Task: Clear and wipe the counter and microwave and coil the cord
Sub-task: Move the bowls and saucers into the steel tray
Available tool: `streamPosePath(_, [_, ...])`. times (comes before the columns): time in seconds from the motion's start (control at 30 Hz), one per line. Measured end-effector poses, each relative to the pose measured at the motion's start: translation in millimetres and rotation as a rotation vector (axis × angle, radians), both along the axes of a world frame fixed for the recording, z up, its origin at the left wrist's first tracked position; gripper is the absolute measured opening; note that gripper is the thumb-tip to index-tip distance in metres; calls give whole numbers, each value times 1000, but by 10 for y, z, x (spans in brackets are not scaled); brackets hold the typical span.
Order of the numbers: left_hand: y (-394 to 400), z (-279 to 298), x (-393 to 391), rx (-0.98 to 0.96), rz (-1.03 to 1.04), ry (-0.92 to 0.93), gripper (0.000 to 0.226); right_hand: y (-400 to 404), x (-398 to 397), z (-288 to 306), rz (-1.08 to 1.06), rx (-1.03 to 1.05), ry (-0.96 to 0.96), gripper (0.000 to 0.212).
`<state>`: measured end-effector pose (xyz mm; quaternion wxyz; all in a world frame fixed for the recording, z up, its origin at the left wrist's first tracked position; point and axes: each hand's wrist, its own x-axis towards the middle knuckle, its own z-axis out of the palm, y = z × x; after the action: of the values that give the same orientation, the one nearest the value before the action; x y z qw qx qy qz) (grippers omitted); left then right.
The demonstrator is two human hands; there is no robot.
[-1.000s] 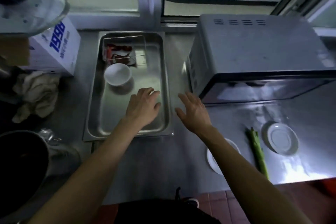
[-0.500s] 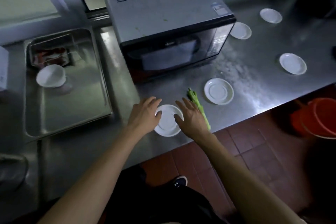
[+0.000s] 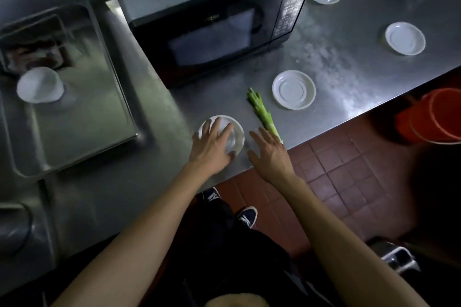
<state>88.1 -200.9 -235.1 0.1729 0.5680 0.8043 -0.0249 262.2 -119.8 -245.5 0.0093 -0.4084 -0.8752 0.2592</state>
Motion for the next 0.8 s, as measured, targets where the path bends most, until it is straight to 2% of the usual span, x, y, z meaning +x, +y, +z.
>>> streamPosePath(0.3, [207,-349,-109,-78,-56,-21,101,65,-115,-33,-73,1,-51,53])
streamPosePath(0.63, [278,-402,-217,-124,-99,-71,116,209,-304,-72,-137,-8,-73,51])
streamPosePath(0.8, [329,-310,-245,-72,-80,-62,116,316,-312,-63,-146,8,-79,51])
